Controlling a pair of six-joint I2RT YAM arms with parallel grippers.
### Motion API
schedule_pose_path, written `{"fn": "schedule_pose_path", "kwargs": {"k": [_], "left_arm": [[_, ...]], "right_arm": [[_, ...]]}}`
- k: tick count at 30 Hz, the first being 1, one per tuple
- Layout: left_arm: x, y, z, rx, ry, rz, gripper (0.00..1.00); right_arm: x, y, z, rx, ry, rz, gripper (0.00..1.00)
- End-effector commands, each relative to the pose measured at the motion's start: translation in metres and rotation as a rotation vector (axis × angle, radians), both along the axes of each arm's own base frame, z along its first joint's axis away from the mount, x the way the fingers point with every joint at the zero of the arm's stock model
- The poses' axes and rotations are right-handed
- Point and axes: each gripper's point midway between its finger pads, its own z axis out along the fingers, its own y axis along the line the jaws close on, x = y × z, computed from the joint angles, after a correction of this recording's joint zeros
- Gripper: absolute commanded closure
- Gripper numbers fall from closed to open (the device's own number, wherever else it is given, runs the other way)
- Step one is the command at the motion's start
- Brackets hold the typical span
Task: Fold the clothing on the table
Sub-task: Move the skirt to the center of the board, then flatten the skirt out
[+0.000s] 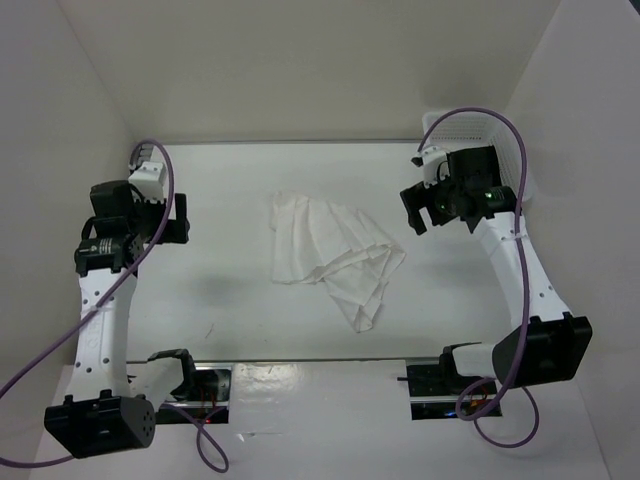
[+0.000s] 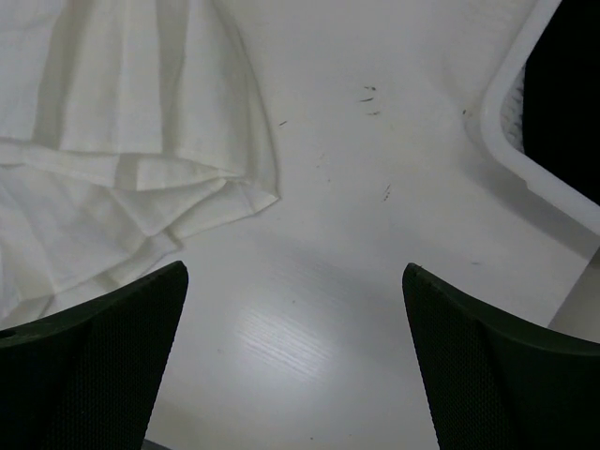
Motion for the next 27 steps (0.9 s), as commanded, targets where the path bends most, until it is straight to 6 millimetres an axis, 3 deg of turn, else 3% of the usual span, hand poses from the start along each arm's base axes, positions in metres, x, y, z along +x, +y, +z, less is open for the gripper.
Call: {"fn": "schedule_pose_path", "kwargs": {"k": [1,6,10,11,13,14,16,17,19,20,22,23,25,27], "left_arm": [[0.001,-0.008,-0.001,-0.028,-0.005,-0.045,0.0],[0.02,-0.007,0.011,-0.003,-0.036,-0.054,0.0],[0.05,-0.042,0.022,-0.076,-0.059,-0.212,0.0],[0.064,-0.047,0.007,-0.107,-0.004,-0.229,0.0],[0.084,-0.062,0.009,-0.142,0.011,-0.275,0.0],[0.098,-0.07,-0.014,-0.179,0.08,-0.296,0.0],[0.116,-0.09,-0.021,-0.189,0.109,-0.341,0.0],[0.125,-0.099,-0.045,-0.199,0.171,-0.356,0.03],[0.136,-0.121,-0.058,-0.177,0.19,-0.397,0.16],[0.142,-0.129,-0.074,-0.172,0.222,-0.406,0.22],[0.152,-0.151,-0.076,-0.152,0.217,-0.446,0.3],[0.157,-0.157,-0.087,-0.145,0.24,-0.452,0.29],[0.166,-0.18,-0.083,-0.133,0.224,-0.503,0.18],[0.175,-0.187,-0.086,-0.108,0.203,-0.512,0.16]], "right_arm": [[0.009,-0.005,0.019,0.006,-0.091,-0.075,0.01],[-0.006,-0.007,0.011,0.003,-0.077,-0.076,0.01],[-0.014,-0.016,0.005,-0.035,-0.065,-0.099,0.01],[-0.017,-0.018,0.005,-0.041,-0.068,-0.105,0.01],[-0.02,-0.028,0.004,-0.037,-0.059,-0.144,0.01],[-0.023,-0.031,0.003,-0.038,-0.06,-0.155,0.01],[-0.025,-0.042,0.005,-0.038,-0.062,-0.188,0.01],[-0.027,-0.044,0.004,-0.032,-0.061,-0.193,0.01],[-0.03,-0.051,0.005,-0.026,-0.06,-0.216,0.01],[-0.034,-0.054,0.0,-0.022,-0.039,-0.232,0.01],[-0.035,-0.061,0.003,-0.013,-0.048,-0.256,0.01],[-0.036,-0.062,-0.001,-0.003,-0.037,-0.256,0.01],[-0.041,-0.067,-0.004,0.025,-0.025,-0.28,0.01],[-0.041,-0.068,-0.004,0.035,-0.025,-0.283,0.01]]}}
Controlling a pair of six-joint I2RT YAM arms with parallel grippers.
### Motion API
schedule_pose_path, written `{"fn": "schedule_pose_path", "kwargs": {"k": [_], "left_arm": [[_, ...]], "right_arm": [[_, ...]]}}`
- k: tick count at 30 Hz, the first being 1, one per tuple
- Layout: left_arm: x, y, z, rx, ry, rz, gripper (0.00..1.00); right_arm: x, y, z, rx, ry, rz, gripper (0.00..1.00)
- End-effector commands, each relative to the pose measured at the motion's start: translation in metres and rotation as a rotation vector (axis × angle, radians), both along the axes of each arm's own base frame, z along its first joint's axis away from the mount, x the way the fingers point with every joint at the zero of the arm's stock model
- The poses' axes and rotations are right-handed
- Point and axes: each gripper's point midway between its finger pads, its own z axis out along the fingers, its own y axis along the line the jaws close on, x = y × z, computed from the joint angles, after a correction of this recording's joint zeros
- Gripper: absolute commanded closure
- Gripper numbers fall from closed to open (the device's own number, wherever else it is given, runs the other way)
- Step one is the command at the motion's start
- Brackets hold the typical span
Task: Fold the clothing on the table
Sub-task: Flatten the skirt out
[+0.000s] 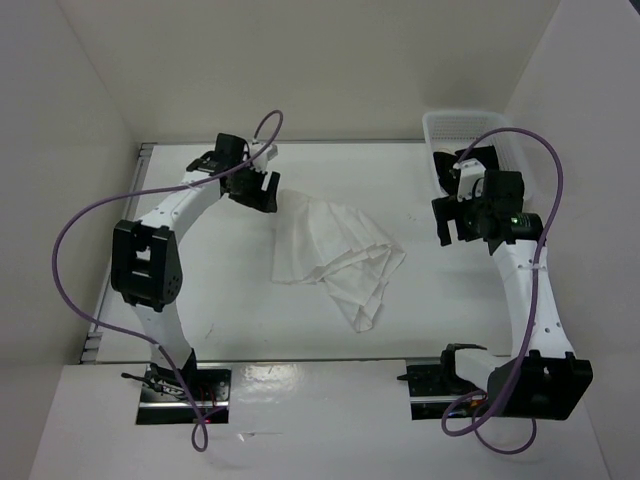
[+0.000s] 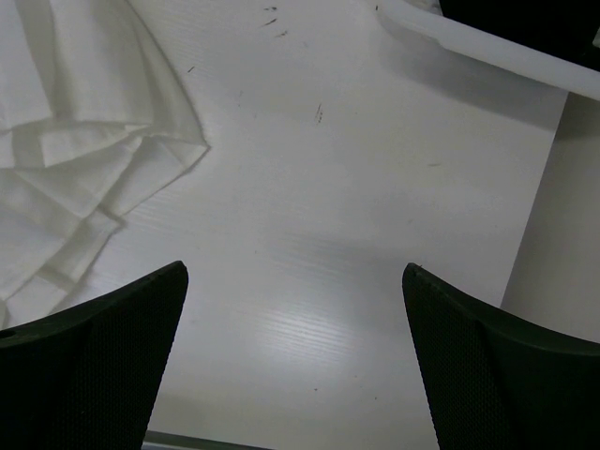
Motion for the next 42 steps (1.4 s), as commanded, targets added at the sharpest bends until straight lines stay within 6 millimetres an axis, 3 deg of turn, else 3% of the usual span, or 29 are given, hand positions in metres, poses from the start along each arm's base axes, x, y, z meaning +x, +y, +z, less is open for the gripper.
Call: {"fn": "schedule_pose_path", "kwargs": {"k": [1,4,5,9,15,23,32,42], "left_arm": [[0.031,-0.015,0.037,-0.004,-0.162,-0.015,0.15],[0.046,-0.012,0.033,0.045,-0.201,0.014,0.12],[0.053,-0.013,0.04,0.04,-0.22,0.015,0.11],[0.058,-0.021,0.02,0.01,-0.141,0.029,0.11],[0.049,-0.044,-0.011,-0.085,0.009,0.032,0.12],[0.036,-0.069,-0.007,-0.197,0.105,-0.006,0.18],[0.043,-0.076,-0.023,-0.22,0.149,-0.006,0.19],[0.055,-0.069,-0.043,-0.167,0.152,0.036,0.2]], "right_arm": [[-0.007,0.001,0.002,0.048,-0.007,-0.011,0.01],[-0.008,-0.002,0.005,0.047,-0.016,-0.022,0.01],[-0.01,-0.002,0.001,0.048,-0.007,-0.022,0.01],[-0.011,-0.007,0.003,0.039,-0.016,-0.039,0.01],[-0.012,-0.008,-0.003,0.034,-0.004,-0.045,0.01],[-0.012,-0.012,-0.003,0.027,-0.004,-0.061,0.01],[-0.012,-0.015,-0.003,0.027,-0.004,-0.07,0.01],[-0.015,-0.017,-0.004,0.028,0.005,-0.079,0.01]]}}
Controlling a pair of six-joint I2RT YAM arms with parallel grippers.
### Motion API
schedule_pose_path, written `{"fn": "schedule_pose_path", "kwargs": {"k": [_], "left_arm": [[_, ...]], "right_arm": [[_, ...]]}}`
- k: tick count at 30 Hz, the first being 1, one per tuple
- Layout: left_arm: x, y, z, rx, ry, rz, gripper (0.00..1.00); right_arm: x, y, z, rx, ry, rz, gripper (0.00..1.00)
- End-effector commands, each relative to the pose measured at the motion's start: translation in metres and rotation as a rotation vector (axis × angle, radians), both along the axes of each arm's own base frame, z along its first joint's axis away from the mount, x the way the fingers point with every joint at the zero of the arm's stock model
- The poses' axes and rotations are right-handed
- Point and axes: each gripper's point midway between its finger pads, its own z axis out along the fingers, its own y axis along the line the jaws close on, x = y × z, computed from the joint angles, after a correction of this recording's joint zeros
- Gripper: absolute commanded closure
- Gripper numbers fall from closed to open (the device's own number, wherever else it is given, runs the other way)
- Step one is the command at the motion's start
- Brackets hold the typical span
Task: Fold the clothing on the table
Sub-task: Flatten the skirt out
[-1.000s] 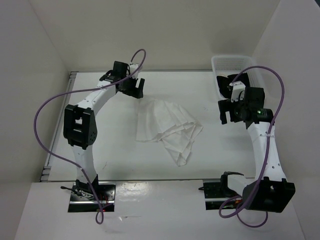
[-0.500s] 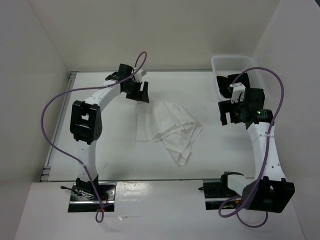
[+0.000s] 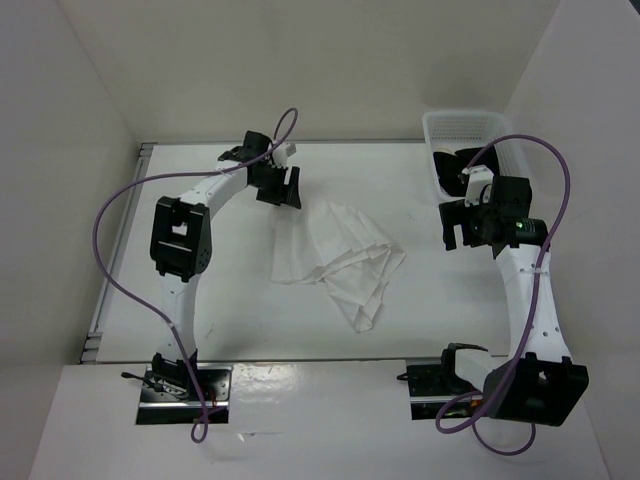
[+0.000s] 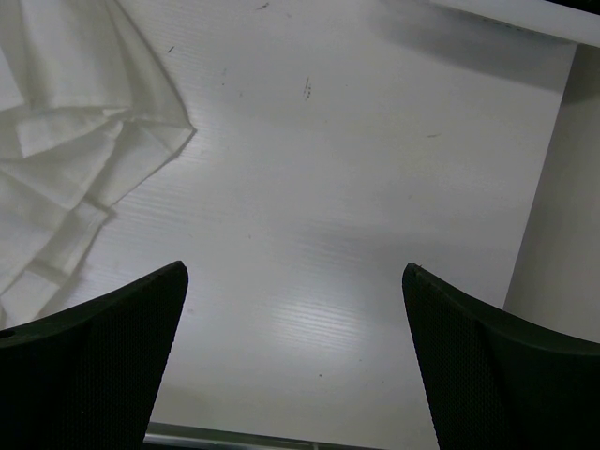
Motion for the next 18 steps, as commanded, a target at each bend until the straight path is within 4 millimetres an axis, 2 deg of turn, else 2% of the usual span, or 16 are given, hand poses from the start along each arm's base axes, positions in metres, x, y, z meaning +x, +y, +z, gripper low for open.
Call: {"fn": "schedule_pose_path", "kwargs": {"k": [1,6,10,11,12,13,14,15,16,17,18], "left_arm": [[0.015,-0.002,0.012,0.002,-0.041,0.024,0.2],[0.024,0.009,0.014,0.003,-0.05,0.057,0.2],[0.031,0.007,0.022,-0.003,-0.069,0.058,0.2],[0.03,0.007,0.015,0.001,-0.056,0.057,0.2],[0.033,0.005,0.022,-0.014,-0.069,0.05,0.2],[0.031,0.005,0.015,-0.009,-0.049,0.049,0.26],[0.032,0.003,0.019,-0.019,-0.055,0.043,0.31],[0.031,0.002,0.014,-0.025,-0.042,0.037,0.38],[0.03,0.002,0.009,-0.022,-0.032,0.037,0.53],[0.029,-0.007,0.014,-0.04,-0.04,0.016,0.59],[0.026,-0.006,0.005,-0.03,-0.018,0.009,0.63]], "right_arm": [[-0.003,-0.002,0.006,0.003,-0.02,-0.017,0.01],[-0.002,-0.002,0.004,0.005,-0.011,-0.017,0.01],[0.0,-0.001,0.005,0.01,-0.021,-0.011,0.01],[0.0,-0.001,0.005,0.01,-0.021,-0.011,0.01],[0.0,-0.001,0.005,0.01,-0.021,-0.011,0.01],[0.0,-0.001,0.005,0.01,-0.021,-0.011,0.01],[0.0,-0.001,0.005,0.01,-0.021,-0.011,0.01],[0.0,-0.001,0.005,0.01,-0.021,-0.011,0.01],[0.001,-0.002,0.002,0.005,-0.011,-0.017,0.01],[0.001,-0.002,0.002,0.005,-0.011,-0.017,0.01],[0.001,-0.002,0.002,0.005,-0.011,-0.017,0.01]]}}
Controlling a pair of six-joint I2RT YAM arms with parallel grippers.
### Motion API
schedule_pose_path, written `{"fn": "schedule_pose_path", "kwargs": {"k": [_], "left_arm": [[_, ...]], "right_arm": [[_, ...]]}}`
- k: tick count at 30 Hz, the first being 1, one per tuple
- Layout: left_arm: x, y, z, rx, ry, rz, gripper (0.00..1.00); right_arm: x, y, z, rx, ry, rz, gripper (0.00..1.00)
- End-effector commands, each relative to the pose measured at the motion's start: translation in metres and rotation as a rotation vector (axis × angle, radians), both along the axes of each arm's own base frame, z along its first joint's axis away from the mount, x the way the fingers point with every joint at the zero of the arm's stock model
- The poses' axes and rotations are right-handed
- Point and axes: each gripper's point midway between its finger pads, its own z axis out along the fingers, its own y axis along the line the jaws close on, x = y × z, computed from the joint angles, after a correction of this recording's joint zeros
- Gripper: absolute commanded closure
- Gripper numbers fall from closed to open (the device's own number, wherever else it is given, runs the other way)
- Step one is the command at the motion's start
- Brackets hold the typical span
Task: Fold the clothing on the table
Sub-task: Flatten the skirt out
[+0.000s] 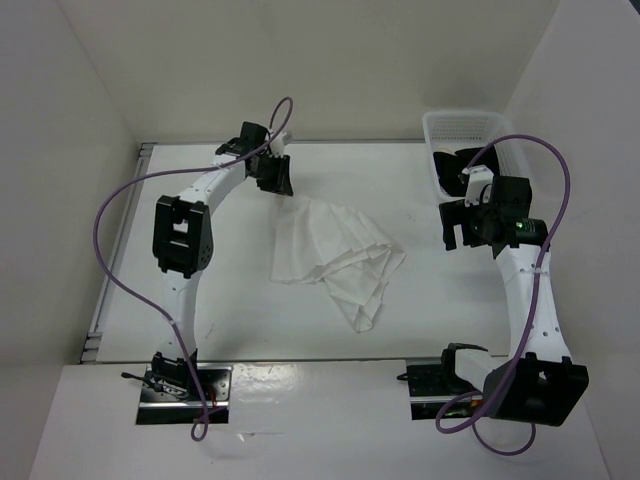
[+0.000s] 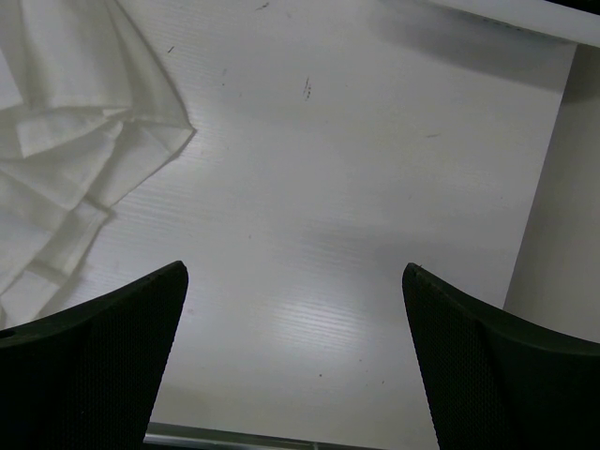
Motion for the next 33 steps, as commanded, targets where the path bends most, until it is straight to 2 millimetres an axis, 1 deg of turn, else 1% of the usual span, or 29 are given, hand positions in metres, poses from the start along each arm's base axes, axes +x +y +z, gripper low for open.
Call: {"fn": "schedule_pose_path", "kwargs": {"k": [1,3,7,9,10,12,13,15,16,18,20,21,22,23,24,25,26,27,28,30,31,32,33], "left_arm": [[-0.007,-0.012,-0.014,-0.031,0.056,-0.044,0.66],[-0.01,-0.018,-0.013,-0.038,0.059,-0.059,0.66],[-0.015,-0.017,-0.013,-0.035,0.072,-0.058,0.65],[-0.021,-0.015,-0.023,-0.029,0.099,-0.058,0.65],[-0.022,-0.016,-0.022,-0.036,0.101,-0.063,0.65],[-0.024,-0.016,-0.026,-0.034,0.111,-0.063,0.62],[-0.026,-0.015,-0.022,-0.034,0.111,-0.063,0.59],[-0.025,-0.014,-0.023,-0.021,0.103,-0.065,0.59],[-0.021,-0.006,-0.024,-0.007,0.1,-0.046,0.58],[-0.021,-0.006,-0.024,-0.007,0.1,-0.045,0.58],[-0.016,-0.001,-0.025,0.0,0.095,-0.031,0.64],[-0.016,-0.001,-0.025,0.0,0.095,-0.031,0.69],[-0.013,-0.002,-0.027,-0.001,0.092,-0.031,0.8],[-0.01,-0.003,-0.032,0.0,0.096,-0.031,0.87],[-0.005,-0.004,-0.027,-0.003,0.084,-0.031,0.92],[-0.008,-0.009,-0.032,0.003,0.106,-0.042,1.0],[-0.006,-0.012,-0.028,-0.008,0.096,-0.057,1.0],[0.002,-0.021,-0.008,-0.028,0.051,-0.074,1.0],[0.005,-0.024,-0.003,-0.036,0.035,-0.092,1.0],[0.004,-0.033,0.021,-0.085,0.0,-0.155,1.0],[0.002,-0.042,0.041,-0.109,-0.037,-0.193,1.0],[0.003,-0.045,0.077,-0.133,-0.106,-0.216,1.0],[-0.005,-0.055,0.1,-0.175,-0.138,-0.272,1.0]], "right_arm": [[0.001,-0.002,0.003,0.004,-0.012,-0.017,0.01],[0.001,-0.004,0.002,-0.002,-0.011,-0.023,0.01],[0.001,-0.004,0.002,-0.002,-0.011,-0.023,0.01],[0.001,-0.004,0.002,-0.002,-0.011,-0.023,0.01],[0.001,-0.004,0.002,-0.002,-0.011,-0.023,0.01],[0.0,-0.007,0.002,-0.002,-0.011,-0.033,0.01],[0.0,-0.007,0.002,-0.002,-0.011,-0.033,0.01],[0.0,-0.007,0.002,-0.002,-0.011,-0.033,0.01],[0.0,-0.007,0.002,-0.002,-0.011,-0.033,0.01],[0.0,-0.007,0.002,-0.002,-0.011,-0.033,0.01],[0.0,-0.007,0.002,-0.002,-0.011,-0.033,0.01],[0.0,-0.007,0.002,-0.002,-0.011,-0.033,0.01],[0.0,-0.007,0.002,-0.002,-0.011,-0.033,0.01],[0.0,-0.007,0.002,-0.002,-0.011,-0.033,0.01],[0.0,-0.007,0.002,-0.002,-0.011,-0.033,0.01],[0.0,-0.007,0.002,-0.002,-0.011,-0.033,0.01],[0.0,-0.007,0.002,-0.002,-0.011,-0.033,0.01],[0.0,-0.007,0.002,-0.002,-0.011,-0.033,0.01],[0.0,-0.007,0.002,-0.002,-0.011,-0.033,0.01],[-0.001,-0.006,0.005,-0.004,-0.02,-0.033,0.01],[-0.001,-0.006,0.007,-0.005,-0.029,-0.033,0.01],[-0.001,-0.006,0.007,-0.005,-0.029,-0.033,0.01],[-0.002,-0.006,0.01,-0.007,-0.038,-0.033,0.01]]}}
